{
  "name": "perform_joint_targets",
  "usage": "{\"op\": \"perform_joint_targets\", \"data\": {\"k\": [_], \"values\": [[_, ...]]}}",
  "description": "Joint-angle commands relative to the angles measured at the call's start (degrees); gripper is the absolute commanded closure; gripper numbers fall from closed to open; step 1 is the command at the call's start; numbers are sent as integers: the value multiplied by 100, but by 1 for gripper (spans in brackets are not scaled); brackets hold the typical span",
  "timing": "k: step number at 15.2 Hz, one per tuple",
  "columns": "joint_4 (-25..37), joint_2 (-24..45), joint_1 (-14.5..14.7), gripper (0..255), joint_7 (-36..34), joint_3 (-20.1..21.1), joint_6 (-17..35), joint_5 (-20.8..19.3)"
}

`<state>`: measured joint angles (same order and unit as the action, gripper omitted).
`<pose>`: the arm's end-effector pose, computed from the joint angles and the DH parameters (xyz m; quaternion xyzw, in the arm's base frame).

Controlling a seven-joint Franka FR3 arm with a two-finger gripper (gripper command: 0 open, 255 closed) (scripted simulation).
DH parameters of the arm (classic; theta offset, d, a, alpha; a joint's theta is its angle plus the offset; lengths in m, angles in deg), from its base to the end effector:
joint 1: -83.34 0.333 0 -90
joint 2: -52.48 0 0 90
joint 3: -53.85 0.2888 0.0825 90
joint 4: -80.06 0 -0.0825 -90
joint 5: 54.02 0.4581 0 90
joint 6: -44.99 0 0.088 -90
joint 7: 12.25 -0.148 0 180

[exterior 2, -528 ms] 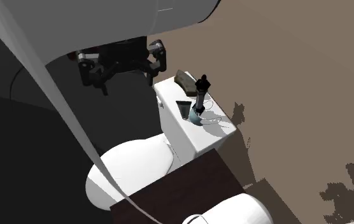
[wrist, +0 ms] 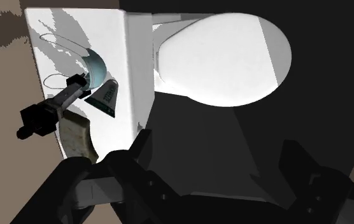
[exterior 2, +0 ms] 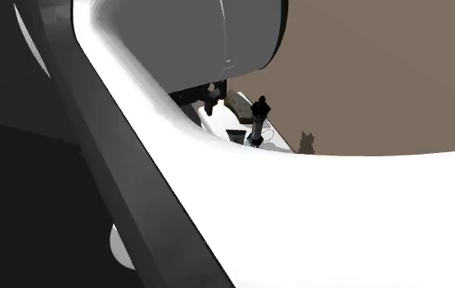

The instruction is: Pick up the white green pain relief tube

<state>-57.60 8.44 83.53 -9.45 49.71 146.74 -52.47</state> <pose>0.4284 -0.0267 0.5167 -0.9968 0.0035 -0.0720 0.0350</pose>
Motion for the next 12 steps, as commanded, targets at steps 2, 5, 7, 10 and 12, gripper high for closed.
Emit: {"op": "perform_joint_targets", "data": {"k": [2,5,7,10,12], "values": [[-246,293,21,0,510,-223,458,-196],[-437,649,36,0,1000,-451,930,-381],[-524,931,47,0,1323,-605,1255,-495],[-590,1419,70,0,1804,-835,1751,-644],[-592,1784,89,0,2125,-984,2083,-721]]}}
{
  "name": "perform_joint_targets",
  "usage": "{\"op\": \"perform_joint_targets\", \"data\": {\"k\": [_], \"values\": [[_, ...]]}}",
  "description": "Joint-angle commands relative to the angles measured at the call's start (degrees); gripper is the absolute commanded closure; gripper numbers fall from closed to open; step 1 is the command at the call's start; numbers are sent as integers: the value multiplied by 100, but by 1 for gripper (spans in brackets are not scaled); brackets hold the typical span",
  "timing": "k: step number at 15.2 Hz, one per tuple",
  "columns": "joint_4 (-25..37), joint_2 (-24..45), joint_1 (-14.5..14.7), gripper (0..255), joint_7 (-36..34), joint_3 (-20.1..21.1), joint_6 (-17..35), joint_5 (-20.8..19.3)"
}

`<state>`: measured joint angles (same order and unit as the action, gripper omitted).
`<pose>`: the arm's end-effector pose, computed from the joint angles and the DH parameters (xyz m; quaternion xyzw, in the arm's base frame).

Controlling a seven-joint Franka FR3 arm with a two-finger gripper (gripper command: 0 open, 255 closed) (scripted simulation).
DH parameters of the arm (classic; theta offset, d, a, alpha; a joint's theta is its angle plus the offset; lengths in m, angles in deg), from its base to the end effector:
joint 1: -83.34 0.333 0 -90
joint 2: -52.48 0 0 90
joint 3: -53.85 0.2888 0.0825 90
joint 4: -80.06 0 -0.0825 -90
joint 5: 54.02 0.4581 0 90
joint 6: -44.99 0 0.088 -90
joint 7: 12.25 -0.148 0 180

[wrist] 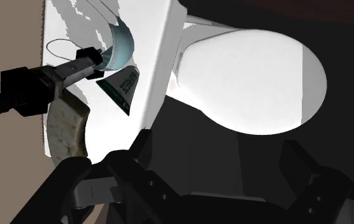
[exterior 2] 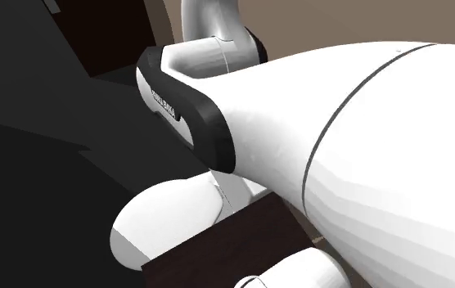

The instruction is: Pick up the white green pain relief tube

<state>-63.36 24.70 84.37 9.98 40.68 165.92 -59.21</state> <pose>0.4785 -0.1004 0.3579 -0.9918 -0.1200 -0.0438 0.0010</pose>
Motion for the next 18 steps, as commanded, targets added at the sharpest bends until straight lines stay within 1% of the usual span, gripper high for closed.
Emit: {"op": "perform_joint_targets", "data": {"k": [1,6,11,14,18], "values": [[-4,351,16,0,343,-154,332,-77],[182,1410,86,0,1173,-493,1133,-120],[571,2584,123,0,2071,-723,1845,68],[898,3315,81,0,2633,-759,2204,276],[1439,4282,-96,0,3331,-661,2585,545]]}}
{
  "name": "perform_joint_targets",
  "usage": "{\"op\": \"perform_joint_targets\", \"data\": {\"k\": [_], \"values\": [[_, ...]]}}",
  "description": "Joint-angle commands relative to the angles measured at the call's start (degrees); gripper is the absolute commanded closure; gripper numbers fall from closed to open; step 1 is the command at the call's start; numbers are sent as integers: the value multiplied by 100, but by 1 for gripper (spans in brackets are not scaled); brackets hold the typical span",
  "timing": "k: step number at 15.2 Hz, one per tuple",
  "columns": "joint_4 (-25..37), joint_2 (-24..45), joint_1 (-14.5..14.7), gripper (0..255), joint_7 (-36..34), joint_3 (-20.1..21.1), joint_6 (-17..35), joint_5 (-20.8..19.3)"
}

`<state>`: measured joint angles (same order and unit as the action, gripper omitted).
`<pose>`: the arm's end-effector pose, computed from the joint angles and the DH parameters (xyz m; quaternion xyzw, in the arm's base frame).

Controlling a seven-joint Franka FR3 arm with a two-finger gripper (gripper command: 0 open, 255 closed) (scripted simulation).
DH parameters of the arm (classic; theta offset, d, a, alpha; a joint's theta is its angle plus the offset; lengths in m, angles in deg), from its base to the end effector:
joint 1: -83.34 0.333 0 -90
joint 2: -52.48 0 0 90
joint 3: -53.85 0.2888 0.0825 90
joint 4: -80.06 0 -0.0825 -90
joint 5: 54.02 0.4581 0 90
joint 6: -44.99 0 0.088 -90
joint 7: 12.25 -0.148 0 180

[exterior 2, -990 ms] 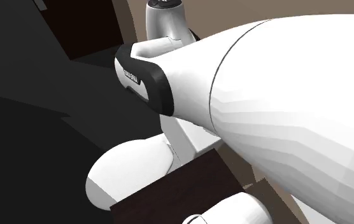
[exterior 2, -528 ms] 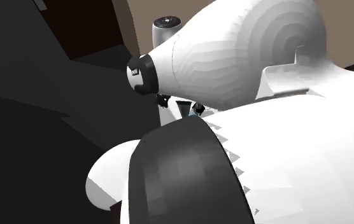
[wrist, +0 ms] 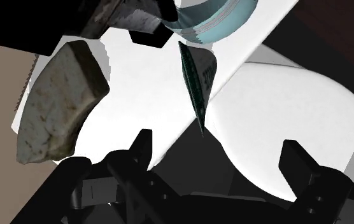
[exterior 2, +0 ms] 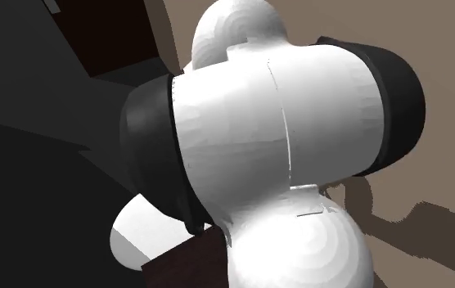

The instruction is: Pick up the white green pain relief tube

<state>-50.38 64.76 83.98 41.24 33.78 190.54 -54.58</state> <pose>0.5465 -0.2027 0.1475 0.9524 0.3009 0.0016 0.0500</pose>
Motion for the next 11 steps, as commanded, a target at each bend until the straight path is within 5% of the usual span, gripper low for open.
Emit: {"op": "perform_joint_targets", "data": {"k": [1,10,11], "values": [[246,438,-102,0,311,62,177,115],[245,947,-226,0,433,218,672,342],[237,940,-220,255,426,216,673,338]]}}
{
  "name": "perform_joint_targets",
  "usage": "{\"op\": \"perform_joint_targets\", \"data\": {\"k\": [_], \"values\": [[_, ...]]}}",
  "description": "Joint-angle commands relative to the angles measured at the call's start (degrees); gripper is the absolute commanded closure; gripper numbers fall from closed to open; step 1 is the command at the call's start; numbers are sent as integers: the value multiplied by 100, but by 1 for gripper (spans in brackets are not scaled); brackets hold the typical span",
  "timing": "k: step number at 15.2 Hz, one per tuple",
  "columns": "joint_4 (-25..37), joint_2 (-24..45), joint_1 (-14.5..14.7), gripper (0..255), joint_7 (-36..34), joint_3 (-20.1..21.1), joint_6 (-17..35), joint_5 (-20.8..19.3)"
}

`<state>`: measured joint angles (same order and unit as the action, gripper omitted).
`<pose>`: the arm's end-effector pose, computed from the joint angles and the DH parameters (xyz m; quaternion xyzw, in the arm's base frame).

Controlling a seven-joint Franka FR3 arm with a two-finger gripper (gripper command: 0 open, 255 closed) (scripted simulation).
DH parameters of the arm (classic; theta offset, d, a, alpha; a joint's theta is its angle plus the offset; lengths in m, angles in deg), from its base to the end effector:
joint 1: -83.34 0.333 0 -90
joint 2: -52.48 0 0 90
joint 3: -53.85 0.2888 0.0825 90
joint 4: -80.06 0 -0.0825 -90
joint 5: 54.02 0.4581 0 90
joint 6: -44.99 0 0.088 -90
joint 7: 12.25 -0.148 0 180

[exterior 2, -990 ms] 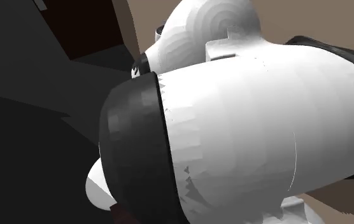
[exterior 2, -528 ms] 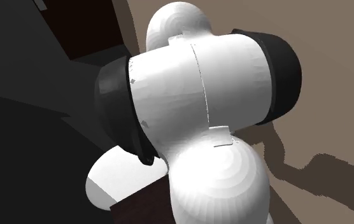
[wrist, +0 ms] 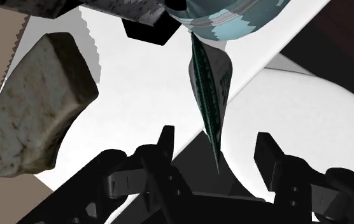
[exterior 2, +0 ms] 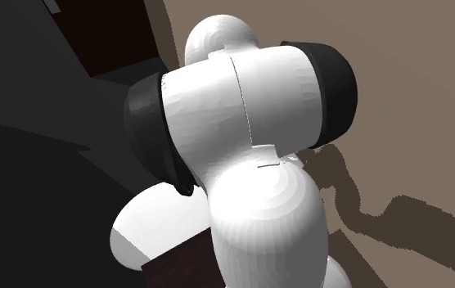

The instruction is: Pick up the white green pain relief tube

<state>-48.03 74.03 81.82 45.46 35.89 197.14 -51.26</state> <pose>0.5456 -0.2106 0.0851 0.9463 0.3186 -0.0028 0.0546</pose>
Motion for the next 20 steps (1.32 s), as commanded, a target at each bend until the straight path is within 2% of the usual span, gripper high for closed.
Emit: {"op": "perform_joint_targets", "data": {"k": [1,9,20], "values": [[-1,7,-1,255,0,3,10,3],[10,21,-10,255,10,6,12,10],[35,-707,152,255,-166,-197,-716,-320]]}}
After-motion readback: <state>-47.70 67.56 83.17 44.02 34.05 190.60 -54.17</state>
